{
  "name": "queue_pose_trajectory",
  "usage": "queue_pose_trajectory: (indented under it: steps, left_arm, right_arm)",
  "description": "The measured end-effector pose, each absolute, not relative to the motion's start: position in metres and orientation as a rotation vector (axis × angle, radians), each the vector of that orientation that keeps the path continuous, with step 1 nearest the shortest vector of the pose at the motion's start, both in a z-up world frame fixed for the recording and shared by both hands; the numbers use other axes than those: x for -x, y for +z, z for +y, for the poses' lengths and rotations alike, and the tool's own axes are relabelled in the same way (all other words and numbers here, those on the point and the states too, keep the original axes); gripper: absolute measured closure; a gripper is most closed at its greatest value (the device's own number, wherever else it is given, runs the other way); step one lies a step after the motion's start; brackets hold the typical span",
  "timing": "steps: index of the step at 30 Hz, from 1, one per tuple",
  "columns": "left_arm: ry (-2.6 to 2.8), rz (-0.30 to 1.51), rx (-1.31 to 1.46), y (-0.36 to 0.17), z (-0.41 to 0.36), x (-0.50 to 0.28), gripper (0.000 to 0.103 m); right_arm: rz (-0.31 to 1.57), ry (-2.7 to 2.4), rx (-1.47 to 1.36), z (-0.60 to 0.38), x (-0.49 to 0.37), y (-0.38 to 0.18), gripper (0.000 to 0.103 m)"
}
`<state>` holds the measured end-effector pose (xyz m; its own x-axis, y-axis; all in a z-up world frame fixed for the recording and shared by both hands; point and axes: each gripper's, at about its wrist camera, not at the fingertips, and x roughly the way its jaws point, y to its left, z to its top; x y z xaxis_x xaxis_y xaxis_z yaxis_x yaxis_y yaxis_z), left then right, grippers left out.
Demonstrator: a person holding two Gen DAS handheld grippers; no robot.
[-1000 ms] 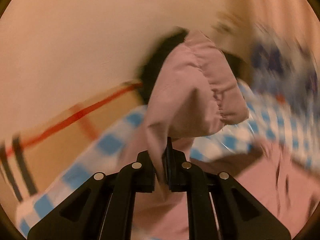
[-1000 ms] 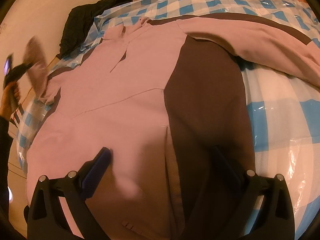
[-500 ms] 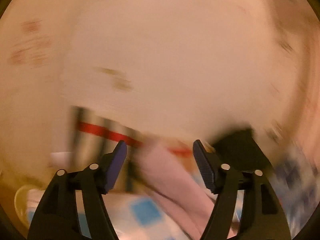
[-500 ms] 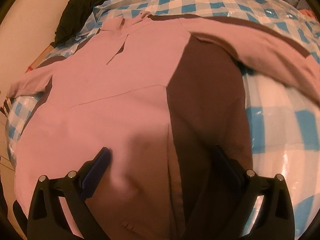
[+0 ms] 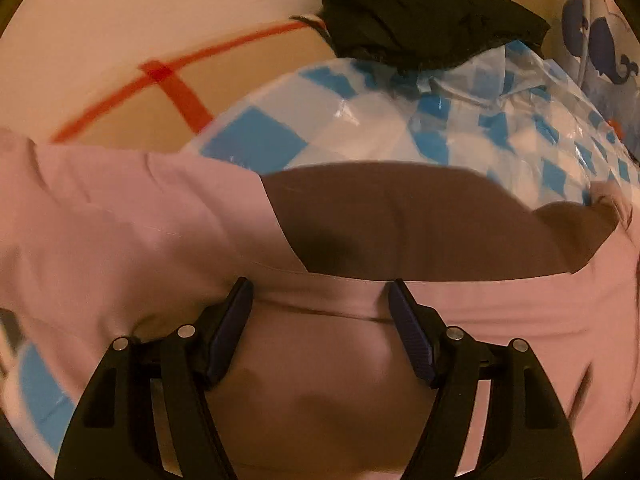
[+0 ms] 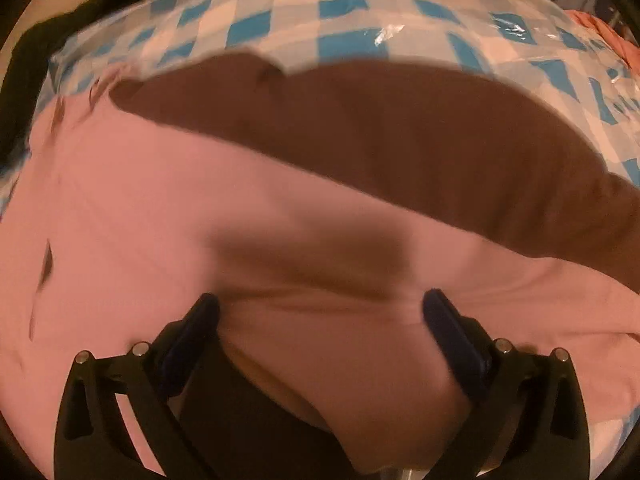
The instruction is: Fold large clothes
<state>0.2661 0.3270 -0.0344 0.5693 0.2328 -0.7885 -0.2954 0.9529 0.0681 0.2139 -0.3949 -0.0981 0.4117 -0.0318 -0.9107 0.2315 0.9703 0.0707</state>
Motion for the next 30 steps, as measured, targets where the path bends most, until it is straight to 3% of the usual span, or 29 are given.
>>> queue_pose_trajectory:
  steps: [4, 7, 10, 12, 13, 17, 19, 21, 26, 30]
  left_arm:
    - [0.202, 0.776, 0.081, 0.014, 0.292, -0.220, 0.033]
    - [-0.006, 0.766, 0.093, 0.013, 0.245, -0.168, 0.025]
    - [-0.192, 0.910, 0.043, -0.040, 0.191, -0.116, 0.025]
    - [-0.246, 1.084, -0.032, -0.098, 0.160, -0.116, 0.023]
    - [-0.230, 1.108, -0.093, -0.124, 0.147, -0.118, 0.021]
    - [-0.245, 1.096, 0.093, -0.082, 0.170, -0.095, 0.022]
    - [-0.248, 1.061, 0.047, -0.050, 0.185, -0.061, 0.022]
    - [-0.257, 1.084, 0.070, -0.037, 0.210, -0.021, 0.014]
    - [-0.311, 1.253, 0.289, -0.079, 0.241, 0.033, 0.014]
    - [-0.405, 1.337, 0.362, -0.118, 0.216, 0.064, 0.014]
  right_arm:
    - [1.023, -0.082, -0.206, -0.390, -0.185, -0.050, 0.006]
    - [0.984, 0.002, -0.275, -0.390, -0.135, -0.032, 0.006]
    - [1.056, 0.070, -0.201, -0.376, -0.077, -0.038, 0.006]
    - [1.244, 0.107, -0.111, -0.359, -0.057, -0.088, 0.005]
    - [1.228, 0.128, -0.100, -0.358, -0.053, -0.097, 0.005]
    - [1.223, 0.151, -0.341, -0.385, -0.035, -0.066, 0.006]
    - [1.211, 0.190, -0.311, -0.390, -0.006, -0.044, 0.006]
    - [1.257, 0.225, -0.328, -0.397, 0.037, -0.039, 0.006]
    - [1.339, 0.365, -0.653, -0.415, 0.111, -0.064, 0.006]
    - [1.366, 0.462, -0.670, -0.385, 0.130, -0.075, 0.006]
